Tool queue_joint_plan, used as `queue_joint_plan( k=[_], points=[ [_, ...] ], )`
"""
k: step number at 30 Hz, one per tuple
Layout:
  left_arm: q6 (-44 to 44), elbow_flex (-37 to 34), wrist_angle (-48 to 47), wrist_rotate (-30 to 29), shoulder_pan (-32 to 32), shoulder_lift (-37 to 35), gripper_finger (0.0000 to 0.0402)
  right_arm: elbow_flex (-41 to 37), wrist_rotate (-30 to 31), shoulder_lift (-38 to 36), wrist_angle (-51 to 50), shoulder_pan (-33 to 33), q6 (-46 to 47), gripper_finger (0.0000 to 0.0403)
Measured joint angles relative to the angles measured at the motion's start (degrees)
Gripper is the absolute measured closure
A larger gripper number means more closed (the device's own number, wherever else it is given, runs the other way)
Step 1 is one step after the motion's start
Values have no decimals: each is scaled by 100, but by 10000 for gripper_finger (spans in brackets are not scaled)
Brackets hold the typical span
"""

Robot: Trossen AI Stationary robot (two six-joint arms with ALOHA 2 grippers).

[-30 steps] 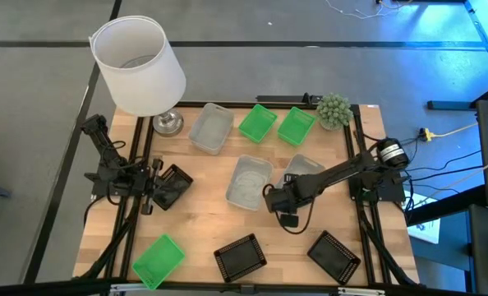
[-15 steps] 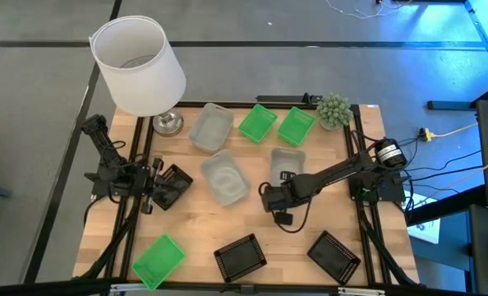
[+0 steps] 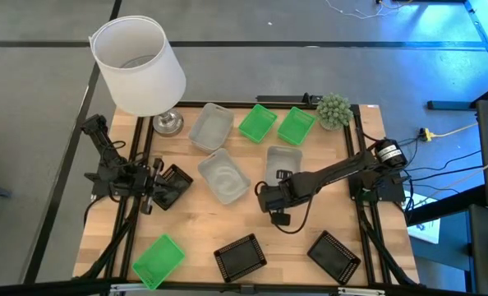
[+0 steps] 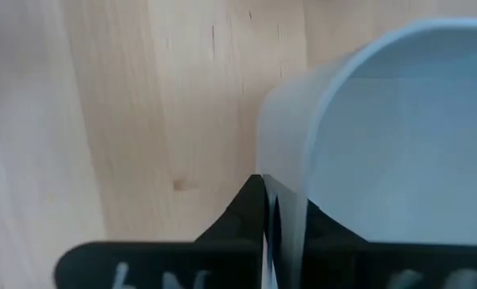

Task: Stack baskets by color
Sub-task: Stack the bottom right gray bin into the bottom left gray bin

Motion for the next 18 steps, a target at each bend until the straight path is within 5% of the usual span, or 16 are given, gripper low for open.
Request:
queue_joint_plan(
  k=[18],
  points=[
    [-175,0,-2,20,-2,0,401,1298,338,-2,19,-2,-1381,403]
  ],
)
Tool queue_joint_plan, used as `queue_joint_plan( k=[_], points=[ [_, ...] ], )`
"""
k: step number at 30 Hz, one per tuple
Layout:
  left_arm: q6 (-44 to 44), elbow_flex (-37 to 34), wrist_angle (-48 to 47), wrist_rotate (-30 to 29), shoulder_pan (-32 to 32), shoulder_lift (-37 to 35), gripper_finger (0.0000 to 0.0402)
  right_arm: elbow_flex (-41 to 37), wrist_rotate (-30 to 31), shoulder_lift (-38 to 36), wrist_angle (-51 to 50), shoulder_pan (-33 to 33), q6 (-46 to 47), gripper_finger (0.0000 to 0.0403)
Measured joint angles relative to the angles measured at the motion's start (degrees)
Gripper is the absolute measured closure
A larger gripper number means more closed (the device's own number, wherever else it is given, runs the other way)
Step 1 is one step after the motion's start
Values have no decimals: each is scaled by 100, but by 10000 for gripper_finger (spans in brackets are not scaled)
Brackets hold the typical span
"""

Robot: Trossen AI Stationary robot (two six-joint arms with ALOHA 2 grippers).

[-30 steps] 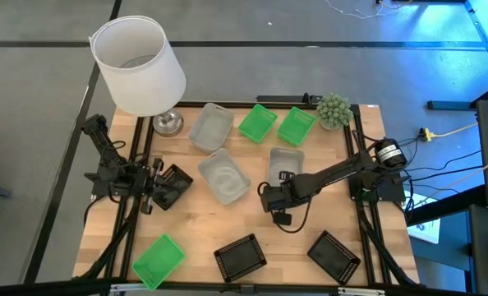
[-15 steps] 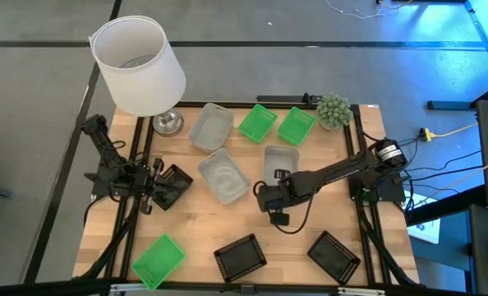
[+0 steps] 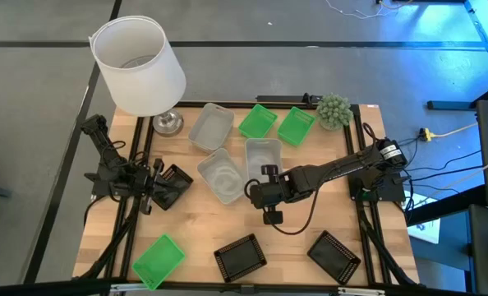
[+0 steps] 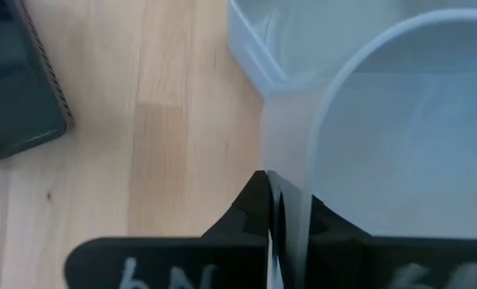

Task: Stack baskets by color
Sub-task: Stack the bottom right gray bin into the bottom left gray bin

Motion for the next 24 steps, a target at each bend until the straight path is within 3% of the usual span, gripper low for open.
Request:
queue_joint_plan(
  k=[5,11,24],
  points=[
    [2,0,0,0,1,0,401,249,145,0,226,0,-731,403],
    [15,0,-3,4,0,0,401,260,70,0,1203,0,-1755,403],
    [20,53,-20,40,0,0,401,263,-1228,119,2209,-96,-3127,403]
  ],
)
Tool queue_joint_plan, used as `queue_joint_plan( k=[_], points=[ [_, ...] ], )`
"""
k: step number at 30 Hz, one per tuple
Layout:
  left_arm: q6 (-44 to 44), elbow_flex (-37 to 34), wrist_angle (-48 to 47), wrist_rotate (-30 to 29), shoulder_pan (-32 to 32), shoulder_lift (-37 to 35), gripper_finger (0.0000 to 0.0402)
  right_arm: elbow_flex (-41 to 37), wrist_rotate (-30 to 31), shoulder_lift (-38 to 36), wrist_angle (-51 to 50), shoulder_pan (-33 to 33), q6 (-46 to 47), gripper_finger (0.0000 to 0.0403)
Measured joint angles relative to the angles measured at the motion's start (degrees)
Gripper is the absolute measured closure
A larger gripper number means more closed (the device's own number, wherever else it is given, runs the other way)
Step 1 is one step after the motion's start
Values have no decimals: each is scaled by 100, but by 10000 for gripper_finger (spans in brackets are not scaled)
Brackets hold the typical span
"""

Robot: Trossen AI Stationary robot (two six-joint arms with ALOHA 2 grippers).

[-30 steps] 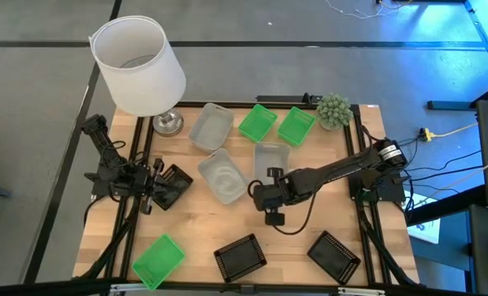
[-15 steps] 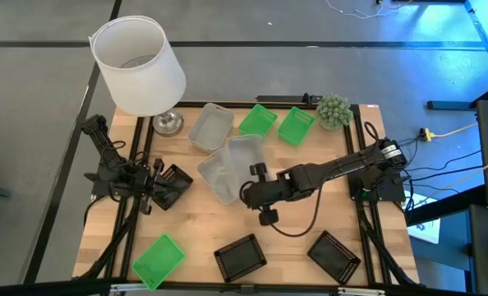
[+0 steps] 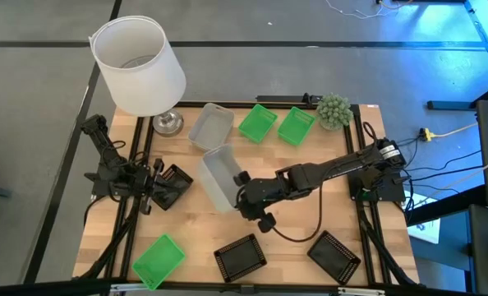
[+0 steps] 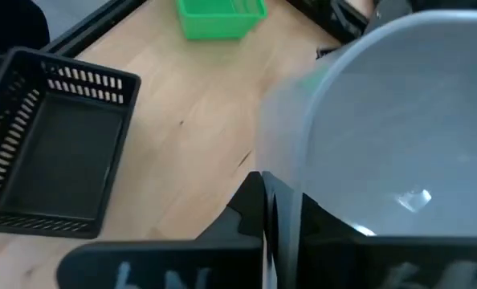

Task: Stack baskets by color
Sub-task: Stack the bottom right gray bin into the bottom left gray bin

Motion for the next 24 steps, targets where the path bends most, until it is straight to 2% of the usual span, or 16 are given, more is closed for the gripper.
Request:
queue_joint_plan(
  k=[14,24],
  points=[
    [-4,259,-322,-1,0,0,401,-2,-53,746,208,-635,-545,403],
    [0,257,-328,-1,2,0,401,-7,-352,860,-581,-682,-241,403]
  ],
)
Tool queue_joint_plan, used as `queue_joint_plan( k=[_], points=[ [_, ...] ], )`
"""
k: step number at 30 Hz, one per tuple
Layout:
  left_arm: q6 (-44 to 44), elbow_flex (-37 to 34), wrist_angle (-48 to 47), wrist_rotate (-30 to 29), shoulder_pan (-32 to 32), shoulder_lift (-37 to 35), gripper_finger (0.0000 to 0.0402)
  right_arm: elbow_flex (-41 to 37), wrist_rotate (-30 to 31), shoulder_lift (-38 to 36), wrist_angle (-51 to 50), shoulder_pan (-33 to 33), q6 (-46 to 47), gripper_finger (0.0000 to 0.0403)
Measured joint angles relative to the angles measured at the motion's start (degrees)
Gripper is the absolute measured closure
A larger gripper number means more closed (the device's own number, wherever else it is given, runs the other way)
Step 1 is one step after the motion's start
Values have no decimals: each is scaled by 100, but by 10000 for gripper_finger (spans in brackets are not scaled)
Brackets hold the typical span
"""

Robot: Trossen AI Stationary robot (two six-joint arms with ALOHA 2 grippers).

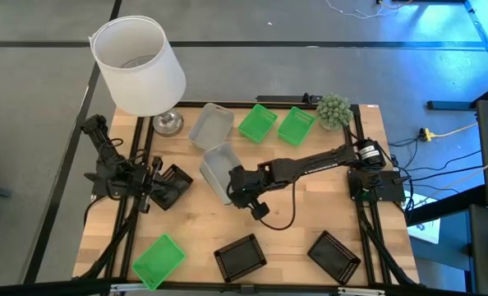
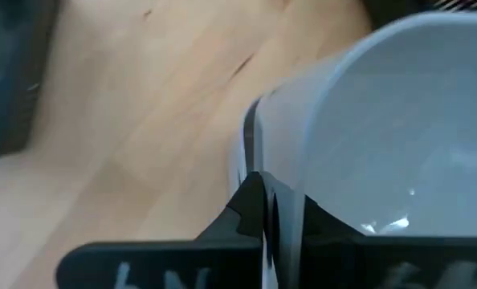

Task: Stack baskets by color
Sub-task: Stack the bottom right gray bin into the bottom left gray bin

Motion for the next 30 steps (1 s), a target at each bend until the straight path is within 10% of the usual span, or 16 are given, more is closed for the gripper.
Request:
queue_joint_plan(
  k=[30],
  points=[
    [9,2,-2,-20,-2,0,401,4,-12,-37,-1304,12,1026,343]
  ],
)
